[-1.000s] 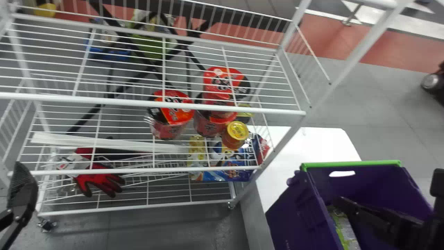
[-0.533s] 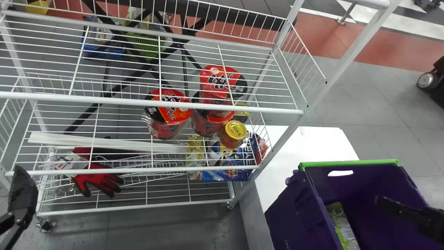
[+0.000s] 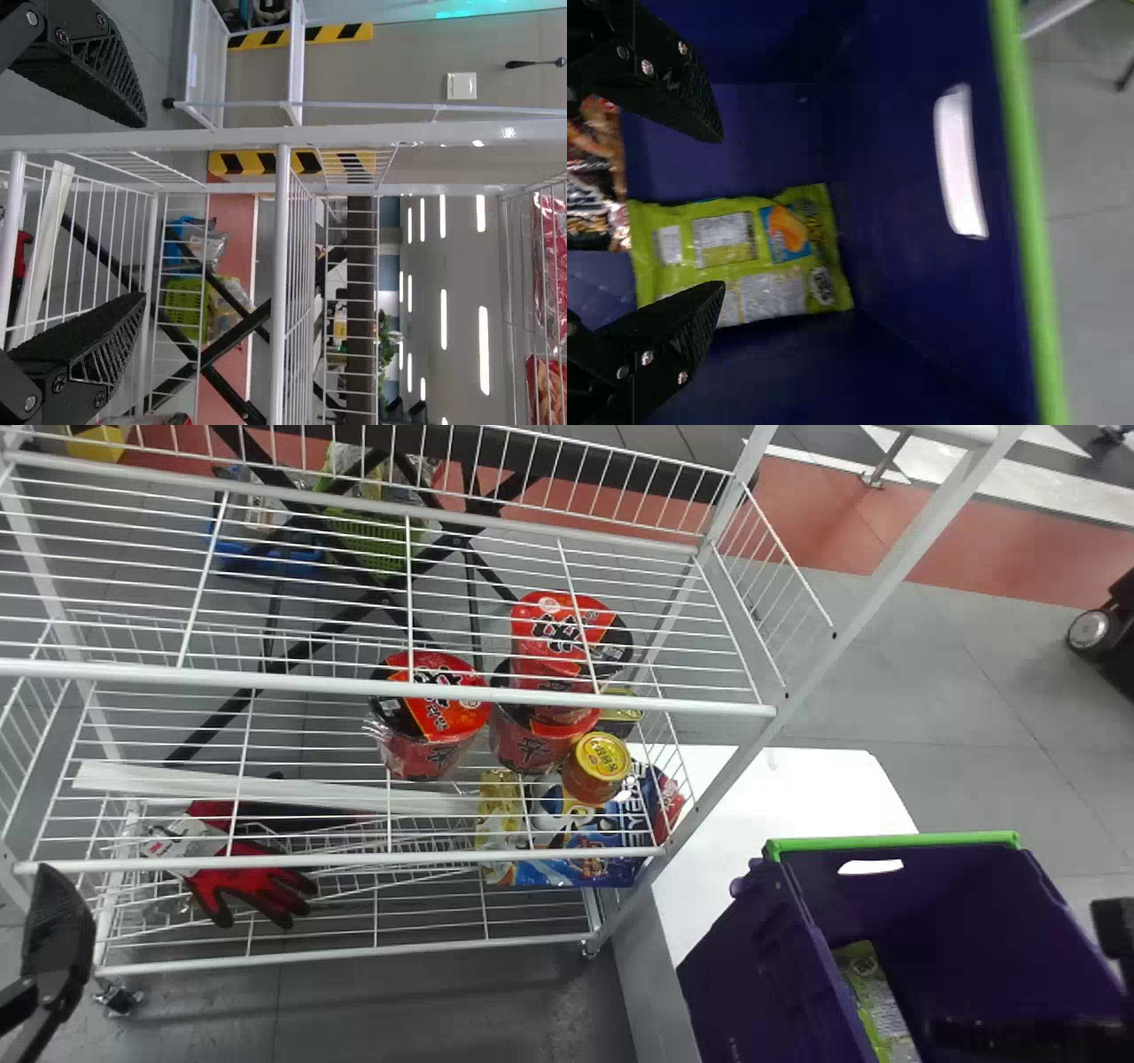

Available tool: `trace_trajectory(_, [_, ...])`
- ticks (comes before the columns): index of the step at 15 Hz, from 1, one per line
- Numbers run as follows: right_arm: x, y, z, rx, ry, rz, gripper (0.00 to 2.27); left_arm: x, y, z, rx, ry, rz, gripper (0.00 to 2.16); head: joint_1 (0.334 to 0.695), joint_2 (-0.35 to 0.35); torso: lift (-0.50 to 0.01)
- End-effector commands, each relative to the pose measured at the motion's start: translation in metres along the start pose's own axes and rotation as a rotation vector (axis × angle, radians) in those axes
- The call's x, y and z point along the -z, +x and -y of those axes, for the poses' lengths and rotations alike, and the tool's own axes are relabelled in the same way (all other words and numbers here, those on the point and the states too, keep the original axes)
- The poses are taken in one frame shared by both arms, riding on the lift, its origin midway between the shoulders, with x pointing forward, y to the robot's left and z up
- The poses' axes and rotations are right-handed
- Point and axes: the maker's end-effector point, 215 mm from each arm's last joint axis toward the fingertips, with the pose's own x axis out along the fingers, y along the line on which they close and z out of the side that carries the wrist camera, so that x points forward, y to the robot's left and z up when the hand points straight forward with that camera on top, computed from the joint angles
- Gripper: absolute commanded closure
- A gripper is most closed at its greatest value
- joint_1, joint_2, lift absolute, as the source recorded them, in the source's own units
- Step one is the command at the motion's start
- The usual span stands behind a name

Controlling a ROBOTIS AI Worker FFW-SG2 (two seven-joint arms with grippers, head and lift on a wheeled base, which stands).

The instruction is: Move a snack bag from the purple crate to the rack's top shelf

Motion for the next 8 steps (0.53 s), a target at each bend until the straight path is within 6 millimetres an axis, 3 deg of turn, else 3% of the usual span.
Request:
trace_trajectory(1, [0.039,0.029,0.016,0.003,-0.055,-0.089,0.29,0.006,0.002,-0.001,-0.001,-0.003,-0.008,0.13,0.695,-0.35,-0.454])
trace_trajectory(5, [0.118,0.074,0.0,-0.055,-0.143,-0.291,0.29,0.005,0.008,-0.012,-0.004,-0.021,-0.001,0.13,0.695,-0.35,-0.454])
trace_trajectory(8, [0.154,0.086,-0.019,-0.091,-0.182,-0.389,0.29,0.006,0.009,-0.015,-0.006,-0.022,-0.003,0.13,0.695,-0.35,-0.454])
